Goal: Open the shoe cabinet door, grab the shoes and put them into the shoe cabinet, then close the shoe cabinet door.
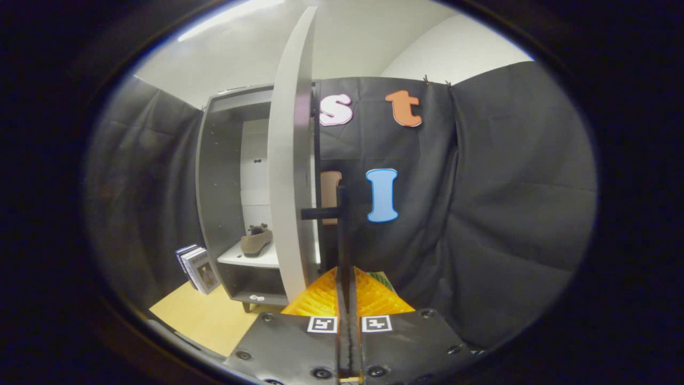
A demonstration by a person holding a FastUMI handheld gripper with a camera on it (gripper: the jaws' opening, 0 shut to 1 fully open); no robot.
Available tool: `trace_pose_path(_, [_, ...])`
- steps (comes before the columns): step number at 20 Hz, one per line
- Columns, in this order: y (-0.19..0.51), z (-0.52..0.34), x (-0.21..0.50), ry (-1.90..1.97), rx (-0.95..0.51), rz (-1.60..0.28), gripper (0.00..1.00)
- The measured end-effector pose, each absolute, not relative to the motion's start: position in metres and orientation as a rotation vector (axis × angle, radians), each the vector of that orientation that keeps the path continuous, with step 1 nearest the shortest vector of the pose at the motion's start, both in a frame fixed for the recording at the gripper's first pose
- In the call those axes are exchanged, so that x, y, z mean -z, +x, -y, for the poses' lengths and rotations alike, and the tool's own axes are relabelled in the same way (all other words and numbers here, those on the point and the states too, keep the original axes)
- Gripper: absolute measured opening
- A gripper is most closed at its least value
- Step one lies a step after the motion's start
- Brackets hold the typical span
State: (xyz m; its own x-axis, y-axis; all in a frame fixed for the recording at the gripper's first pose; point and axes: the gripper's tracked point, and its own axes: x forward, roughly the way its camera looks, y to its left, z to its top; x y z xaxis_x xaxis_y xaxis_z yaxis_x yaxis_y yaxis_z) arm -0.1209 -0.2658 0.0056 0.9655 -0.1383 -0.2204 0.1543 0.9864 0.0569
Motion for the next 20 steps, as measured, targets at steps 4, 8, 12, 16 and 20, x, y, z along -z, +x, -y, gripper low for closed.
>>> trace_pose_path(4, [-0.132, 0.261, 0.0, 0.03, 0.158, -0.236, 0.02])
trace_pose_path(8, [-0.148, 0.258, -0.005, 0.001, 0.184, -0.222, 0.03])
trace_pose_path(12, [-0.163, 0.252, -0.012, -0.021, 0.21, -0.184, 0.03])
trace_pose_path(16, [-0.175, 0.242, -0.023, -0.012, 0.224, -0.127, 0.03])
trace_pose_path(20, [-0.184, 0.226, -0.034, -0.026, 0.221, -0.075, 0.03])
